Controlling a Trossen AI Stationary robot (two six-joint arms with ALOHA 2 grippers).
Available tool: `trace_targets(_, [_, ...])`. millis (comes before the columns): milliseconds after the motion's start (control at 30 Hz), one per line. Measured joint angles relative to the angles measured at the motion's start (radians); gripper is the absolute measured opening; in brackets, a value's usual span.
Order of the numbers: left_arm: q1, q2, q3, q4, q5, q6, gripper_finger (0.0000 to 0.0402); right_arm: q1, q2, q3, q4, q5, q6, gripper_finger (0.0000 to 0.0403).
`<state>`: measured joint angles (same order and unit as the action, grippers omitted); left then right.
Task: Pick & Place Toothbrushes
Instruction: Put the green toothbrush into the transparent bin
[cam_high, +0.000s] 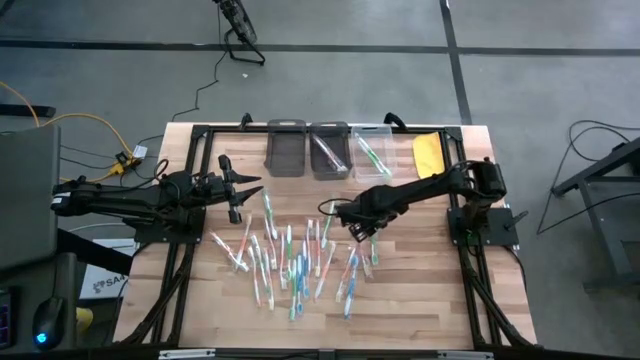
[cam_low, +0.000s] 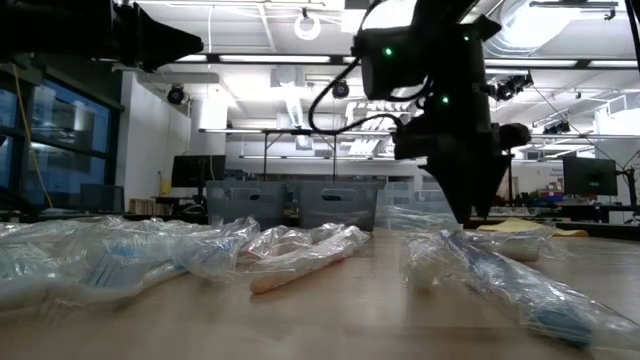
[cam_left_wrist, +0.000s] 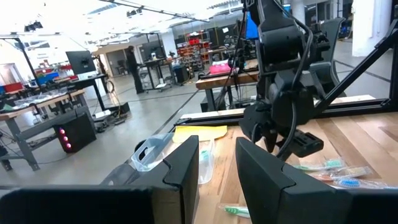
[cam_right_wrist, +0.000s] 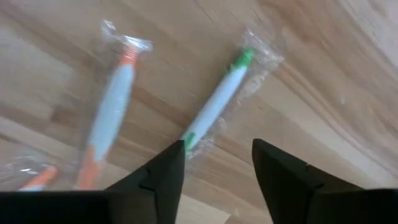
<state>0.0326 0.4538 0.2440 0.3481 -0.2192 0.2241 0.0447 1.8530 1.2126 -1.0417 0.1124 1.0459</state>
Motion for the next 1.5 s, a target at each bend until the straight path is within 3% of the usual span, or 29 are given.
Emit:
trace_targets(267, [0.000,0.000,0.000,0.000,0.000,0.001,0.0101,-0.026,-0.004,-0.090,0.132,-0.036,0.003,0.0201])
trace_targets(600, [0.000,0.000,0.000,0.000,-0.001,0.003,0.0101,-0.032,-0.010,-0.103,0.124,-0.085,-0.017,0.0197])
trace_targets(767, [0.000,0.000,0.000,0.000,-0.001,0.003,0.0101,-0.032,-0.010,-0.103,0.126,-0.094,-0.038,0.0143])
trace_targets(967, [0.000,0.000,0.000,0.000,-0.001,0.003,0.0101,-0.032,-0.010,-0.102,0.135,-0.109,-0.111,0.0027])
trace_targets(1100, [0.000,0.000,0.000,0.000,-0.002,0.003,0.0101,-0.032,-0.022,-0.101,0.141,-0.112,-0.135,0.0018])
trace_targets(1300, [0.000,0.000,0.000,0.000,-0.004,0.003,0.0101,-0.032,-0.141,-0.098,0.145,-0.052,-0.152,0.0015])
trace_targets(1500, [0.000,0.000,0.000,0.000,-0.004,0.003,0.0101,-0.077,-0.307,-0.054,0.141,0.130,-0.239,0.0015])
